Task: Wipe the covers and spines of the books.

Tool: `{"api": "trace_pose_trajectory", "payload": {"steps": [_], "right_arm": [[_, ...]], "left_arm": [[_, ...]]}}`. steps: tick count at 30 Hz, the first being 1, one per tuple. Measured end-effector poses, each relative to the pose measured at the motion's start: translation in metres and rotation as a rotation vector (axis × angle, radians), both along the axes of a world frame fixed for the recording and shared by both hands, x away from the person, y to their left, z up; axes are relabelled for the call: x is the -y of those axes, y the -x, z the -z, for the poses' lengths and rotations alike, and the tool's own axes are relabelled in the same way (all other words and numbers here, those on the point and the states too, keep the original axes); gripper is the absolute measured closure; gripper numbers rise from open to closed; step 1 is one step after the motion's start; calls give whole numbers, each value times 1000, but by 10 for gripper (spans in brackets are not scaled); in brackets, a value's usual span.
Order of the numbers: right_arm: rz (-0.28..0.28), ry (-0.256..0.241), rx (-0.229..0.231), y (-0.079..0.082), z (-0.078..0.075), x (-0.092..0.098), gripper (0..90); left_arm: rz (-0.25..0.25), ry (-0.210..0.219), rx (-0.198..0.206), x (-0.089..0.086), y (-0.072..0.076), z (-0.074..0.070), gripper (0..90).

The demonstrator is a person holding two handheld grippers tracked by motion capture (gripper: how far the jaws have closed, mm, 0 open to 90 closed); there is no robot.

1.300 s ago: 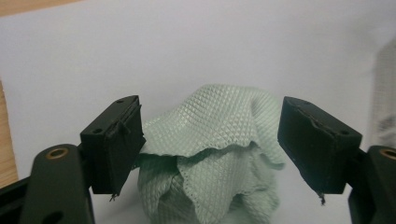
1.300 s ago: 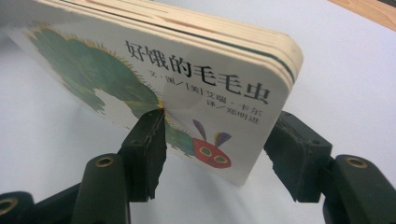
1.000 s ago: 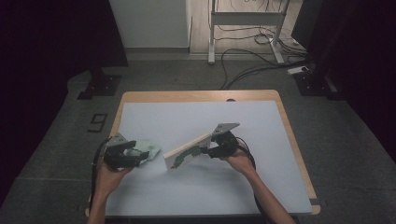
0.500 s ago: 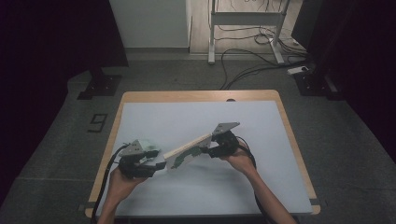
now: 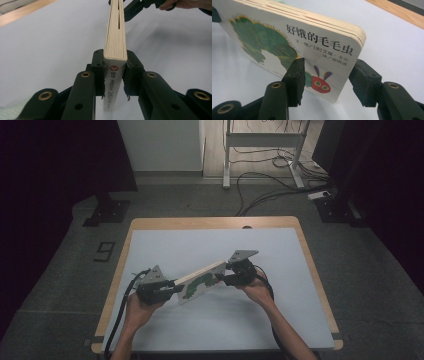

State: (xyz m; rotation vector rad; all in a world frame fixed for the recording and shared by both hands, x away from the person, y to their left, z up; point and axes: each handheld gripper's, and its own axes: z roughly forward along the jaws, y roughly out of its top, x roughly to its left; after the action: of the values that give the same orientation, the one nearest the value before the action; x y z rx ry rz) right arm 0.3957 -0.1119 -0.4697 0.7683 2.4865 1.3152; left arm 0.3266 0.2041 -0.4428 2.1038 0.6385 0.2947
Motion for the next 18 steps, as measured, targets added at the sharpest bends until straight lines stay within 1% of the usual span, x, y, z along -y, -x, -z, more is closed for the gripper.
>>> {"api": "trace_pose_trajectory", "payload": {"steps": [3, 5, 6, 8, 10, 12, 16, 18], "right_arm": [[22, -3, -2, -2, 0, 0, 473], [32, -11, 1, -2, -1, 1, 486], [32, -23, 4, -2, -1, 3, 493], [24, -58, -7, -1, -4, 6, 494], [18, -62, -9, 1, -6, 8, 489], [11, -58, -11, 3, -9, 9, 482], [-1, -58, -19, 7, -11, 12, 473], [-11, -55, -23, 8, -12, 13, 461]], "left_arm": [[16, -18, 13, -1, -7, 0, 733], [15, -25, 18, -2, -10, 1, 724], [14, -33, 12, -3, -11, 1, 720], [-3, -53, 6, -3, -10, 3, 703], [-9, -40, 4, -2, -7, 4, 697], [-16, -39, 3, 0, -4, 4, 685], [-40, -26, -15, 4, 2, 3, 663], [-44, -18, -27, 6, 6, 4, 648]]}}
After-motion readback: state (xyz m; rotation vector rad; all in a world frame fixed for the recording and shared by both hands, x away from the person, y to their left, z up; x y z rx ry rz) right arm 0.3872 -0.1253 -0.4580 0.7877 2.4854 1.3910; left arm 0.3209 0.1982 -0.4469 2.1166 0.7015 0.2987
